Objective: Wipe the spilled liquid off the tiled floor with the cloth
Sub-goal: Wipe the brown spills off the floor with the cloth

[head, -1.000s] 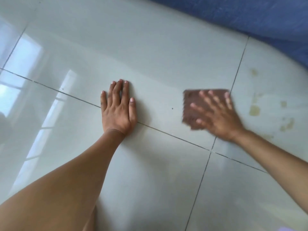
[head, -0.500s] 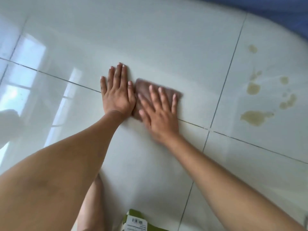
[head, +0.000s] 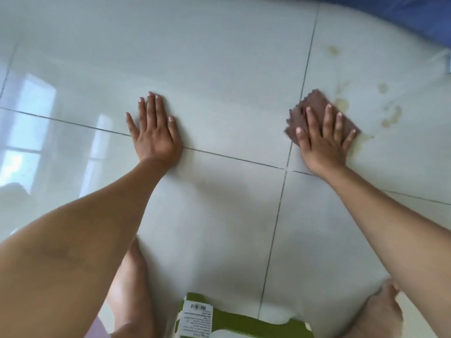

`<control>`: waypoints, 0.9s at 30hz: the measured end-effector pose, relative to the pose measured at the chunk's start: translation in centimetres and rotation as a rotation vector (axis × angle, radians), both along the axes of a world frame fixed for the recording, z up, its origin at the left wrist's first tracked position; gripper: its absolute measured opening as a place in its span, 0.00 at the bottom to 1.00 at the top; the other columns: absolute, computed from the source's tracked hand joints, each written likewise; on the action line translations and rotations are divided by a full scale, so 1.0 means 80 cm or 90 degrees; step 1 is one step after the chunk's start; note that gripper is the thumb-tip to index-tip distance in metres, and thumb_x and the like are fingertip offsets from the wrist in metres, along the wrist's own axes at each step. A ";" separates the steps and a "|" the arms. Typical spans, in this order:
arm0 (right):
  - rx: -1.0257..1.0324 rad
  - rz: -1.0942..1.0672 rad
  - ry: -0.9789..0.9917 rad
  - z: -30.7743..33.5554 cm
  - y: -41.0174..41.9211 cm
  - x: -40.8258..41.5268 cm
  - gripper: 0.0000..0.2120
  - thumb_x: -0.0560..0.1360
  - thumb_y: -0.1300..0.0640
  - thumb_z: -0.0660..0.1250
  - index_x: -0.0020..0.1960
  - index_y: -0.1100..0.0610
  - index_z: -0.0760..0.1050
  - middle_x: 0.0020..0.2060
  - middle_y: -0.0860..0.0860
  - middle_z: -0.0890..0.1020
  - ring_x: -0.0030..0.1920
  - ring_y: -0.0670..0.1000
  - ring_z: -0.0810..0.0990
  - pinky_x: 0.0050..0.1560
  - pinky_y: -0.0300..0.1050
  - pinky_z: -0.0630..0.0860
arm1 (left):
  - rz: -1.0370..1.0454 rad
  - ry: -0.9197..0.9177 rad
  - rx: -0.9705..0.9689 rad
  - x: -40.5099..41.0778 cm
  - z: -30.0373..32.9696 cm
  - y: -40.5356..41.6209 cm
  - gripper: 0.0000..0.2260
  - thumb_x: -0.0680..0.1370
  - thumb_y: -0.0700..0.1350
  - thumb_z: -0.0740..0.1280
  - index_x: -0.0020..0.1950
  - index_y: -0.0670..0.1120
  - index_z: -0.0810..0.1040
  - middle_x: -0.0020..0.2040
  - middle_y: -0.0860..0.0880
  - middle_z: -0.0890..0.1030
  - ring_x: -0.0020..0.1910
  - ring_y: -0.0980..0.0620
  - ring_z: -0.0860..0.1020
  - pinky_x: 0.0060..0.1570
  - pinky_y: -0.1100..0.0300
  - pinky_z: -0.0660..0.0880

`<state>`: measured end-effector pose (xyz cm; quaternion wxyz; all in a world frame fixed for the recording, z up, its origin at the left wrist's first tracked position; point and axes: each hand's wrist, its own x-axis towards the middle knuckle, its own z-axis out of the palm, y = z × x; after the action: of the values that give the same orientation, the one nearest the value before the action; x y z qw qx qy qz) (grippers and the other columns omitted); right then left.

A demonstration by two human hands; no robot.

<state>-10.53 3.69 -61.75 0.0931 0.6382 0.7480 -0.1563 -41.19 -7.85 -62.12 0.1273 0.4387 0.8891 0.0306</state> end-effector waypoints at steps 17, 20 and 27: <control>0.040 -0.070 -0.041 -0.007 -0.092 0.189 0.28 0.75 0.37 0.43 0.74 0.39 0.48 0.78 0.49 0.53 0.77 0.59 0.49 0.69 0.71 0.41 | -0.193 -0.033 0.032 0.155 -0.003 0.057 0.27 0.81 0.51 0.47 0.79 0.45 0.49 0.80 0.47 0.50 0.79 0.48 0.47 0.76 0.47 0.41; 0.030 -0.206 -0.041 -0.003 -0.023 0.242 0.28 0.75 0.37 0.41 0.75 0.38 0.48 0.78 0.47 0.48 0.77 0.57 0.44 0.70 0.71 0.39 | -0.195 -0.021 0.047 0.159 -0.004 0.056 0.27 0.81 0.52 0.47 0.79 0.44 0.51 0.80 0.47 0.51 0.79 0.48 0.48 0.76 0.48 0.43; 0.026 -0.379 -0.002 0.001 0.128 0.224 0.23 0.80 0.42 0.42 0.74 0.36 0.47 0.78 0.48 0.44 0.77 0.56 0.41 0.73 0.67 0.38 | -0.188 -0.005 0.059 0.162 -0.006 0.059 0.27 0.80 0.52 0.47 0.79 0.45 0.52 0.80 0.46 0.53 0.79 0.47 0.50 0.76 0.47 0.45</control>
<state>7.40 13.92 -61.71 0.0314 0.8317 0.5306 -0.1606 -28.23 -3.14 -62.56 0.1135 0.5697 0.8122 0.0539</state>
